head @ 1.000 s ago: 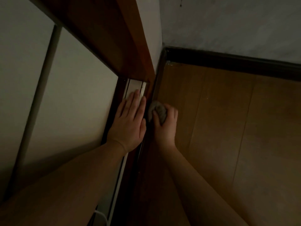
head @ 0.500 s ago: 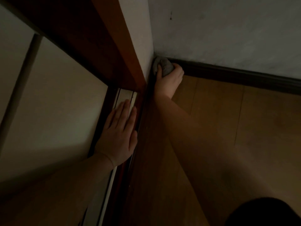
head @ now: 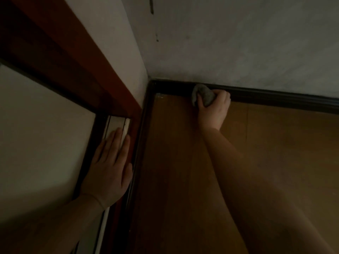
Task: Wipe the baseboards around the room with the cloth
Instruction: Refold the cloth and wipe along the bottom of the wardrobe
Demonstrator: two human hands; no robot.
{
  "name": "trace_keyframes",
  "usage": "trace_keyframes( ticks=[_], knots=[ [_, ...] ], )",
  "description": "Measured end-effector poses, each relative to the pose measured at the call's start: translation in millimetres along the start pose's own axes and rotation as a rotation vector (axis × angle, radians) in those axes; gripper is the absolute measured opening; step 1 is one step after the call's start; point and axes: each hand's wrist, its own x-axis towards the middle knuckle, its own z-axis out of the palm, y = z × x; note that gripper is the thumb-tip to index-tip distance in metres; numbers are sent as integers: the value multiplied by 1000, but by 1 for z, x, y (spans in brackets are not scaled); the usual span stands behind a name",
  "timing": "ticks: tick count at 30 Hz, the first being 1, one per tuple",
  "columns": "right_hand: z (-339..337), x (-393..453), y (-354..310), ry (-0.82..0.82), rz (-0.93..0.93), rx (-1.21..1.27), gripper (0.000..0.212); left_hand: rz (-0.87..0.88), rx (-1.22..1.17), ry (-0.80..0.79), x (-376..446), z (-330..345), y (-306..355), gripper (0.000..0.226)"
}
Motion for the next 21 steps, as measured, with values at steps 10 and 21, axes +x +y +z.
trace_keyframes(
  ticks=[10, 21],
  knots=[
    [-41, 1, 25, 181, 235, 122, 43, -4, 25, -13, 0, -3, 4, 70],
    [72, -69, -54, -202, 169, 209, 46, -1, 25, 10, 1, -2, 3, 69]
  ],
)
